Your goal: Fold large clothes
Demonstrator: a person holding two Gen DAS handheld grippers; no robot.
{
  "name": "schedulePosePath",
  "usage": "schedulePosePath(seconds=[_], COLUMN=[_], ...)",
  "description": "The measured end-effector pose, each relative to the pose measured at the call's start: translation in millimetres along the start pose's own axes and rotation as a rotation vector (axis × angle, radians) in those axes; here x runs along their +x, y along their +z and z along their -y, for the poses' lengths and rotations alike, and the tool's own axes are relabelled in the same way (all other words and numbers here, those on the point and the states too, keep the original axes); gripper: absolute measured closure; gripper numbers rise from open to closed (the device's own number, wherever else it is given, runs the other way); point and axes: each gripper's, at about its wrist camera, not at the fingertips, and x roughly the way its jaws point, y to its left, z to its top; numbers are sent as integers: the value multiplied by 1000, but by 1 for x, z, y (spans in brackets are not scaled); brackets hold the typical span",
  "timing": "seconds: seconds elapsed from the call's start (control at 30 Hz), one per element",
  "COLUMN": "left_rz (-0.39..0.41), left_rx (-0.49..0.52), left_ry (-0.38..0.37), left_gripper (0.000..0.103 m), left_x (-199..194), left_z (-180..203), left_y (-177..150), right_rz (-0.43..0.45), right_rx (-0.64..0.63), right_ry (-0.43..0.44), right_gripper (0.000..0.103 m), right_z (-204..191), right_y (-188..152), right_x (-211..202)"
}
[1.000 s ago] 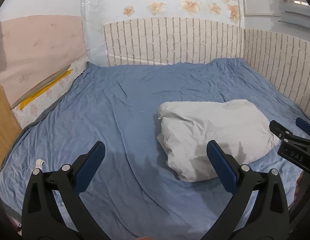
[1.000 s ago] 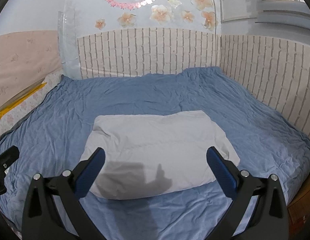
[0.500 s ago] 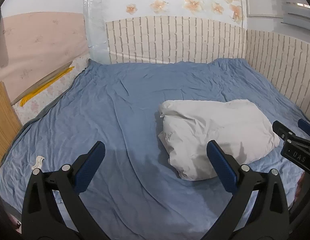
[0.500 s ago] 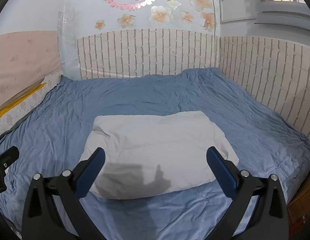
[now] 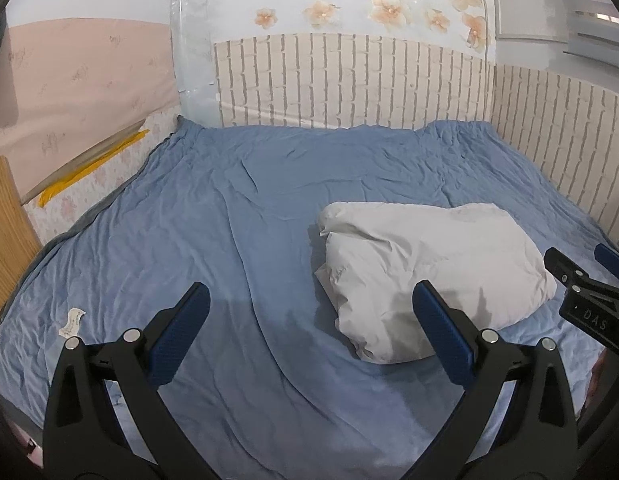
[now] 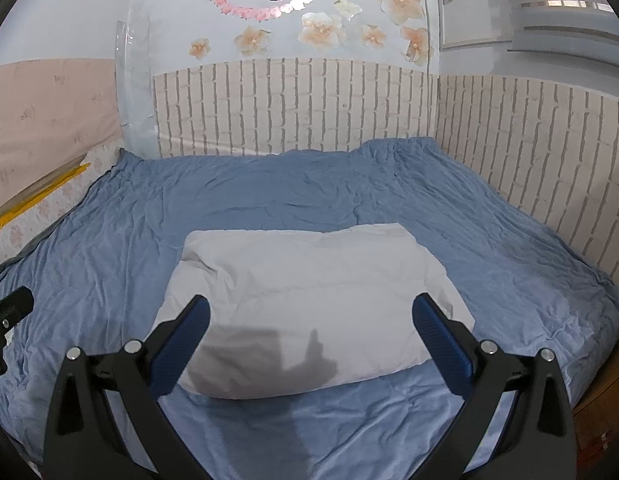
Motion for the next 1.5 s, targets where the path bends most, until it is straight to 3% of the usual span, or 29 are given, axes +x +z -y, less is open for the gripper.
schedulePosePath(seconds=[1.5], left_rz=[-13], left_rx=[15], left_ry=[11], left_gripper=[3], left_x=[11], left_z=[5], left_y=[-3], right_rz=[-13], right_rx=[-27], right_ry=[6], right_gripper=[2], right_z=[14], right_y=[-4], right_x=[16])
